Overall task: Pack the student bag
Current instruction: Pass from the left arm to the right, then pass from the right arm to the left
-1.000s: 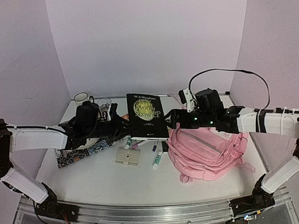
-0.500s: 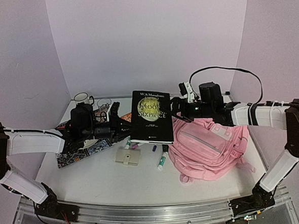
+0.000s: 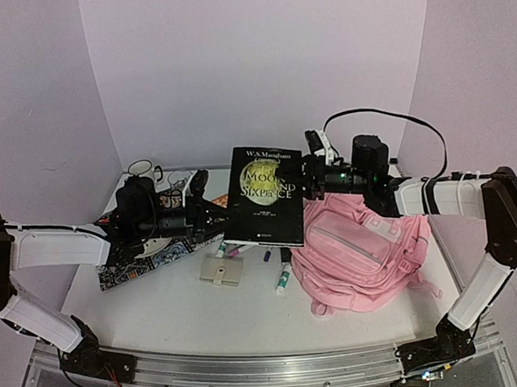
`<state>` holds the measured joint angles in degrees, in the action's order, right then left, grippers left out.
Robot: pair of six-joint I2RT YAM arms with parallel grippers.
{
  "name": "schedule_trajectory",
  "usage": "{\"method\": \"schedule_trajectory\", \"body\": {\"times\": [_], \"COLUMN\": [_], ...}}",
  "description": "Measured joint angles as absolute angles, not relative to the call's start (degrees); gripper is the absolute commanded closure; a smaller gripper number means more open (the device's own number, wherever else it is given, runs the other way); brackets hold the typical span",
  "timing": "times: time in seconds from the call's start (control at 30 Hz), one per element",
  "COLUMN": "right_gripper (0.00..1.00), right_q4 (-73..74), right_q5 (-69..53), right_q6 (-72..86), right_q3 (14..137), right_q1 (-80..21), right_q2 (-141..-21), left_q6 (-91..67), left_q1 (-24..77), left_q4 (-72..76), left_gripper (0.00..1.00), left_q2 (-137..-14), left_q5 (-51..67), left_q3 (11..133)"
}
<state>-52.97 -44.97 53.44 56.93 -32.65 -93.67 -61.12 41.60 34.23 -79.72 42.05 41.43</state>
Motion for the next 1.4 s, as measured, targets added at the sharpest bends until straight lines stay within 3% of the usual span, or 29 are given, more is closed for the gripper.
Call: {"method": "schedule_trajectory", "body": {"times": [0.1, 0.2, 0.33, 0.5, 0.6, 1.1, 1.4], "right_gripper": [0.81, 0.99, 1.0, 1.0, 1.0, 1.0, 1.0], "right_q4": [-54.5, -56.6, -58.6, -59.4, -59.7, -63.1, -62.7], "right_q5": [-45.8, -46.7, -46.5, -42.8, -39.3, -19.9, -8.9], "right_q6": [55.1, 58.0, 60.8, 62.4, 63.6, 69.7, 68.8], "right_q3": [56.8, 56.5, 55.5, 52.5, 50.2, 45.3, 42.2], "right_q1": [-32.4, -32.3, -32.3, -32.5, -32.5, -37.2, -41.7], "right_q2": [-93.7, -93.6, -93.3, -92.2, -91.5, -90.1, -89.0], "left_q6": [-60.5, -59.8, -59.6, -60.1, -60.8, -68.8, -76.7], "left_q1": [41.6, 41.6, 41.6, 41.7, 41.7, 48.4, 49.3], "left_q4": [35.4, 36.0, 37.0, 38.3, 39.4, 47.1, 55.6], "left_gripper": [0.97, 0.84, 0.61, 0.19, 0.05, 0.04, 0.01], "left_q2": [-79.7, -79.8, -79.8, -79.8, -79.2, -79.2, -84.2], "left_q5": [42.4, 41.9, 40.7, 36.0, 32.3, 8.3, 1.6], "left_q3": [41.4, 40.5, 39.5, 38.8, 37.8, 32.6, 28.8]}}
